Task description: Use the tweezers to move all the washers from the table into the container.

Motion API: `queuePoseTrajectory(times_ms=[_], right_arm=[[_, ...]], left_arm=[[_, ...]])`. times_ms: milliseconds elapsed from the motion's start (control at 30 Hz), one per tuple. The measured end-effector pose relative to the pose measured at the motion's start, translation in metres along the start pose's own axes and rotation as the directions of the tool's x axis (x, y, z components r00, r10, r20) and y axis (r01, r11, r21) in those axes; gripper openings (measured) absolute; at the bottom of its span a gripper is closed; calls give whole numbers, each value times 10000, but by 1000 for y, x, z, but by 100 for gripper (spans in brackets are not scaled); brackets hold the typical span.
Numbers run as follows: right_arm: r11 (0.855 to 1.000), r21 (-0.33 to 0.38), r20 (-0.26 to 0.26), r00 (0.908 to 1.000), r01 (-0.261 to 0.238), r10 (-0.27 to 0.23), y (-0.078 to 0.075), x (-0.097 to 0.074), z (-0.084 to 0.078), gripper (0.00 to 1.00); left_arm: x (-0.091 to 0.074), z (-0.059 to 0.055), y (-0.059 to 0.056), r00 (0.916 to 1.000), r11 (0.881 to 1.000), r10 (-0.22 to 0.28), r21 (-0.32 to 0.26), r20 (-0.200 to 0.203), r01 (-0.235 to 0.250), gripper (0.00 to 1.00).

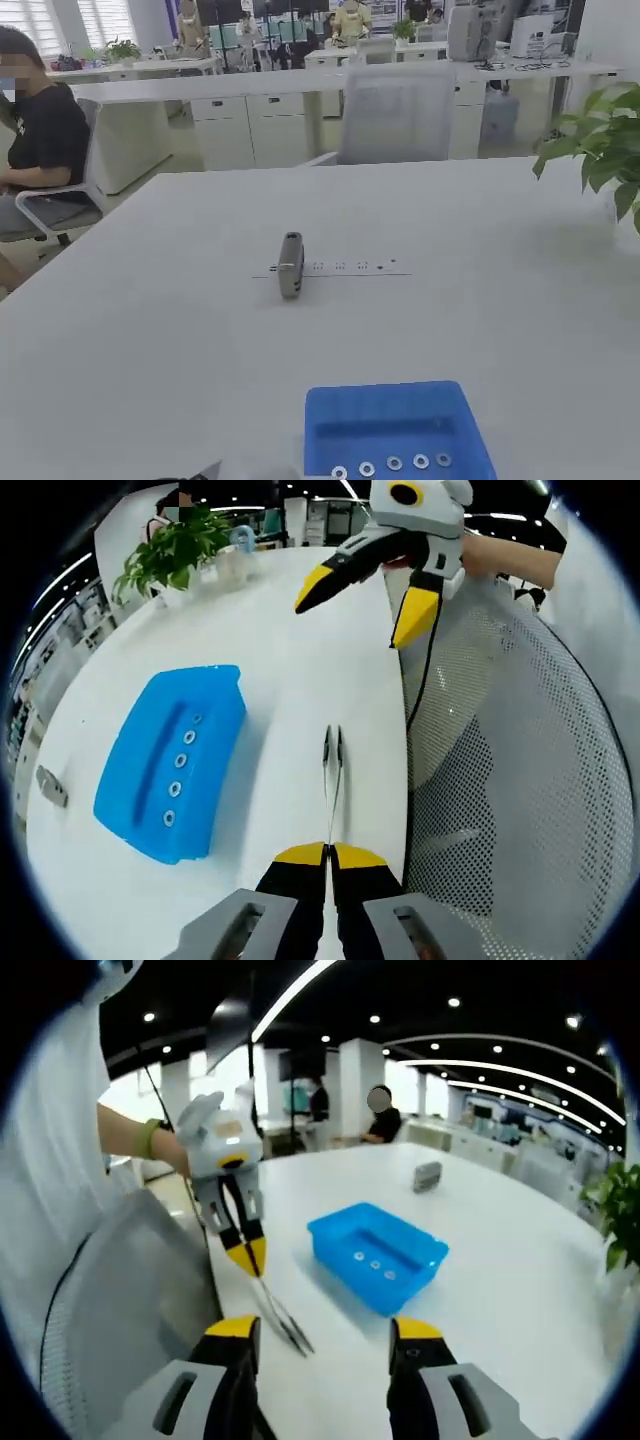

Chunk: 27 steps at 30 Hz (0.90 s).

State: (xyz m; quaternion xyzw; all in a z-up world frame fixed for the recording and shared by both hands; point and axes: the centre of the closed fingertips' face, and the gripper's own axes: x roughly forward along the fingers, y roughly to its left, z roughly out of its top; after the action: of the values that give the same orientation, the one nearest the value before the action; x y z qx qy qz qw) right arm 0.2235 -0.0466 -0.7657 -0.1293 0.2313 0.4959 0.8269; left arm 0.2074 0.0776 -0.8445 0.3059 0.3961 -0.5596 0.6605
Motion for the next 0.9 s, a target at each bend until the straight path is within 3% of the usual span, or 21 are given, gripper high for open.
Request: queuePoseTrajectory(times_ms=[233, 533, 800, 900], right_arm=[[9956, 515, 606, 9948, 784, -815, -16, -16, 5, 52], [9878, 948, 964, 9865, 1236, -1327, -25, -25, 3, 52], [9789, 1402, 1195, 9789, 1485, -1656, -32, -27, 1, 53], [9777, 1415, 1257, 9769, 1550, -1731, -33, -28, 1, 54]], left_arm=[[10, -9, 3, 9970, 9996, 98, 289, -767, -76, 0], [15, -17, 4, 9903, 9987, 22, 517, -1392, 50, 0], [13, -21, 5, 9906, 9995, 244, 228, -1345, -215, 0], [5, -20, 7, 9926, 9961, 795, -296, -918, -826, 8]])
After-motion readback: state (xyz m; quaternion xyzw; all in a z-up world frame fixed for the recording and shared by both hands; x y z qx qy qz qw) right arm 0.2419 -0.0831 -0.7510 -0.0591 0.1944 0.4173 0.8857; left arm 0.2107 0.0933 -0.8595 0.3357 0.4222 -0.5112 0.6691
